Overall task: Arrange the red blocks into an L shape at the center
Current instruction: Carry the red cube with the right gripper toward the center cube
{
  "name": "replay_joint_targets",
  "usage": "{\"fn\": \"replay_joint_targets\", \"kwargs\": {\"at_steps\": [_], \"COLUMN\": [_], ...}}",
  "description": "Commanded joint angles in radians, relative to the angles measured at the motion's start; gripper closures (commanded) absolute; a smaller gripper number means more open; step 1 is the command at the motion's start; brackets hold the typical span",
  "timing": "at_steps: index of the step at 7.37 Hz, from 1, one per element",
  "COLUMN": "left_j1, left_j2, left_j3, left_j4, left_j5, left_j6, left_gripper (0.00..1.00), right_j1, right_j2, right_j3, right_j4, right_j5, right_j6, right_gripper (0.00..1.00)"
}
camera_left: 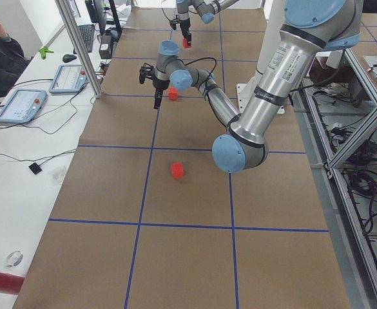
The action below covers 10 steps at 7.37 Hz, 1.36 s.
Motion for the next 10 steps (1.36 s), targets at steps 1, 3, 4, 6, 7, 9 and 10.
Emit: {"fn": "replay_joint_targets", "kwargs": {"at_steps": [1,3,4,6,7,9,10], "left_j1": [-0.048,-0.153,-0.195,-0.244,-0.249,-0.252,-0.252], "left_j2": [0.064,0.144,0.187,0.238,0.241,0.243,0.243], "left_j3": [-0.015,-0.015,-0.014,-0.001,0.003,0.019,0.022], "left_j4": [-0.003,-0.004,-0.006,-0.006,-0.006,-0.006,-0.006], "left_j5": [-0.012,-0.131,-0.147,-0.147,-0.147,-0.147,-0.147], "left_j6": [0.096,0.237,0.301,0.408,0.412,0.416,0.416], "left_gripper": [0.00,0.00,0.00,0.00,0.00,0.00,0.00], "right_j1": [-0.005,-0.163,-0.239,-0.361,-0.414,-0.454,-0.454], "right_j2": [0.207,0.364,0.451,0.594,0.639,0.711,0.743], "right_j3": [0.055,0.046,0.028,-0.084,-0.142,-0.309,-0.361], "right_j4": [-0.209,-0.211,-0.208,-0.203,-0.176,-0.076,-0.073], "right_j5": [0.020,-0.006,-0.076,-0.202,-0.289,-0.296,-0.296], "right_j6": [0.157,0.455,0.608,0.770,0.816,0.826,0.826], "right_gripper": [1.00,1.00,1.00,1.00,1.00,1.00,1.00]}}
